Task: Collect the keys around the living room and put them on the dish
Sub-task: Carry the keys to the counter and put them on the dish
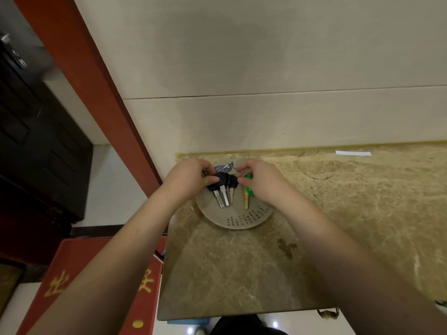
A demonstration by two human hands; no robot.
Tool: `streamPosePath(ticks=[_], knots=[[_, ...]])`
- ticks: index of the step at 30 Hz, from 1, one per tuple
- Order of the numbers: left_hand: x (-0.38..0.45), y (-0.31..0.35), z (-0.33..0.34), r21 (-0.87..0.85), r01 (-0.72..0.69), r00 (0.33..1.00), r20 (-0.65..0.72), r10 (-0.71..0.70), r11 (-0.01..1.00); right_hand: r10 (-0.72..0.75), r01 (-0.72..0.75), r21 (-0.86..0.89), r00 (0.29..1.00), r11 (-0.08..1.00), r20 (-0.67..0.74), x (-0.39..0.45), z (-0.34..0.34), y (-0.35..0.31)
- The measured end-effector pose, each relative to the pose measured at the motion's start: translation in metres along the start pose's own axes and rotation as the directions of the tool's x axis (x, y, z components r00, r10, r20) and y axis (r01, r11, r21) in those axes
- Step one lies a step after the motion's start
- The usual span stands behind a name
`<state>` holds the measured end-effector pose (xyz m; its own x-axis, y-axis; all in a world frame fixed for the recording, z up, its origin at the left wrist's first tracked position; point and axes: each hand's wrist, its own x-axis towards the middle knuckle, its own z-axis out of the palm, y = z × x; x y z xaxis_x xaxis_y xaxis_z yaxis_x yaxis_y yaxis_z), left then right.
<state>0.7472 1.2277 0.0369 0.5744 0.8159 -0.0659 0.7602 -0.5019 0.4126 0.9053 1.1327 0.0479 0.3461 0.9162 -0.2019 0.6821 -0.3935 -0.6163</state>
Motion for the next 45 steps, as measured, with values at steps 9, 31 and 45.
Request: streamPosePath(ticks=[9, 31, 45], knots=[[0.001, 0.000, -0.007, 0.016, -0.013, 1.000, 0.008, 0.013, 1.000, -0.080, 0.079, -0.021, 0.992, 0.997, -0.094, 0.004, 0.004, 0.009], [-0.016, 0.074, 0.009, -0.372, -0.282, 0.959, -0.105, 0.262, 0.884, -0.120, 0.075, 0.829, 0.993, 0.555, -0.010, -0.019, -0.003, 0.026], [-0.020, 0.064, 0.033, -0.370, -0.307, 0.951, -0.080, 0.299, 0.877, -0.068, 0.211, 0.675, 0.970, 0.707, -0.232, -0.018, -0.019, 0.049]])
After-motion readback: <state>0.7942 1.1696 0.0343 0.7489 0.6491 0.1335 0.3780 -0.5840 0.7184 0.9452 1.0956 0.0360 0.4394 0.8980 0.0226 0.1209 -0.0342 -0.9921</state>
